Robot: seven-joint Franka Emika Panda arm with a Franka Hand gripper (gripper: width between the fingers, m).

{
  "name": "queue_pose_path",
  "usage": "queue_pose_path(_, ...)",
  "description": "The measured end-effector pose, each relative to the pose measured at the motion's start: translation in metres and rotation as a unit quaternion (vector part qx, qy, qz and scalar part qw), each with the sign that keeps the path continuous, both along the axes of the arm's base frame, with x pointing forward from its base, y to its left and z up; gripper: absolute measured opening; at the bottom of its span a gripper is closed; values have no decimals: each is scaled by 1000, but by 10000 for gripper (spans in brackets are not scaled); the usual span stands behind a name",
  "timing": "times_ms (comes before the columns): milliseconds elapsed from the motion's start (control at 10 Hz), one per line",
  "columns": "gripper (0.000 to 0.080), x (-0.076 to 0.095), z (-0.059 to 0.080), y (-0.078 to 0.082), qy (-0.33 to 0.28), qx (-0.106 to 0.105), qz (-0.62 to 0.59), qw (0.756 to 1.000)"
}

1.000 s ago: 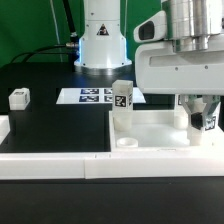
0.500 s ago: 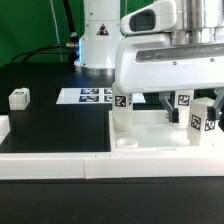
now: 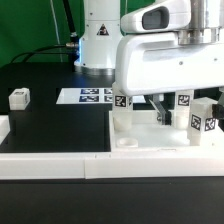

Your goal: Assemble square table

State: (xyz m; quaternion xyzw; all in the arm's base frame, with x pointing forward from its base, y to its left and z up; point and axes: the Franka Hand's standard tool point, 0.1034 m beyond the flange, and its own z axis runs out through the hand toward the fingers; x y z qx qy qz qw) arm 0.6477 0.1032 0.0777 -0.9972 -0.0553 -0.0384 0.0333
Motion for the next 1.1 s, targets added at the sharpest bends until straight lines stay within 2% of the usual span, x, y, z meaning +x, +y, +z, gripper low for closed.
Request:
queue_pose_path(300, 649, -6, -3, 7, 15, 4, -7, 1000)
queue_pose_path(600, 649, -13, -10, 24, 24, 10, -25, 999)
queue_pose_path(800, 649, -13, -10, 23, 24, 11, -27, 999)
queue_pose_path(1000, 377, -13, -10, 22, 24, 11, -27, 999)
queue_pose_path(1100, 296, -11, -10, 19, 21, 9, -30, 999)
